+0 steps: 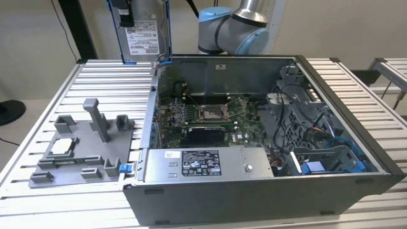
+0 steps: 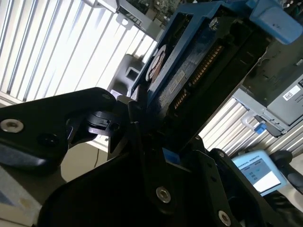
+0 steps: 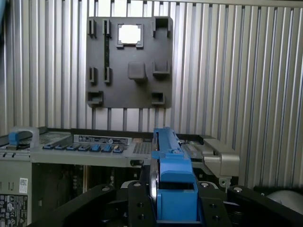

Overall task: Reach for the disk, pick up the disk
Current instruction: 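Pick up the disk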

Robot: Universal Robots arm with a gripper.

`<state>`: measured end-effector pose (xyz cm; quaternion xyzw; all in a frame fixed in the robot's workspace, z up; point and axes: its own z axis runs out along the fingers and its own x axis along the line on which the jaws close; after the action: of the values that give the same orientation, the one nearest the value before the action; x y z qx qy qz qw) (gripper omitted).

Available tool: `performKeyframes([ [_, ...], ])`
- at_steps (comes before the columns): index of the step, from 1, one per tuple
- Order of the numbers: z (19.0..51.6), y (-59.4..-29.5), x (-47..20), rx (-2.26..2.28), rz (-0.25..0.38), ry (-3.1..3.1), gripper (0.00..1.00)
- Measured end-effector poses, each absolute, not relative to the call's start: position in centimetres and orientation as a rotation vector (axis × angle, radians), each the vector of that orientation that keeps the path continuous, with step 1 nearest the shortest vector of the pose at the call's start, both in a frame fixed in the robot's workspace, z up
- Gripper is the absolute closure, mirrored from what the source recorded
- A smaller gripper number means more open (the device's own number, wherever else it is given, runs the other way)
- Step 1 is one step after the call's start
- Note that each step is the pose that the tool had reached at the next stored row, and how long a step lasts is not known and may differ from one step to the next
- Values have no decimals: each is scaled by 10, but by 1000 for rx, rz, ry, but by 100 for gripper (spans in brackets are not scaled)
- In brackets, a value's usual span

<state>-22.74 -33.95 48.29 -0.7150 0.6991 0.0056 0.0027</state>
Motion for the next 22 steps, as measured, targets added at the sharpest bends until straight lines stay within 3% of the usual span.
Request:
performKeyframes([
  [22, 483, -339, -180, -2242, 18, 2192, 100],
])
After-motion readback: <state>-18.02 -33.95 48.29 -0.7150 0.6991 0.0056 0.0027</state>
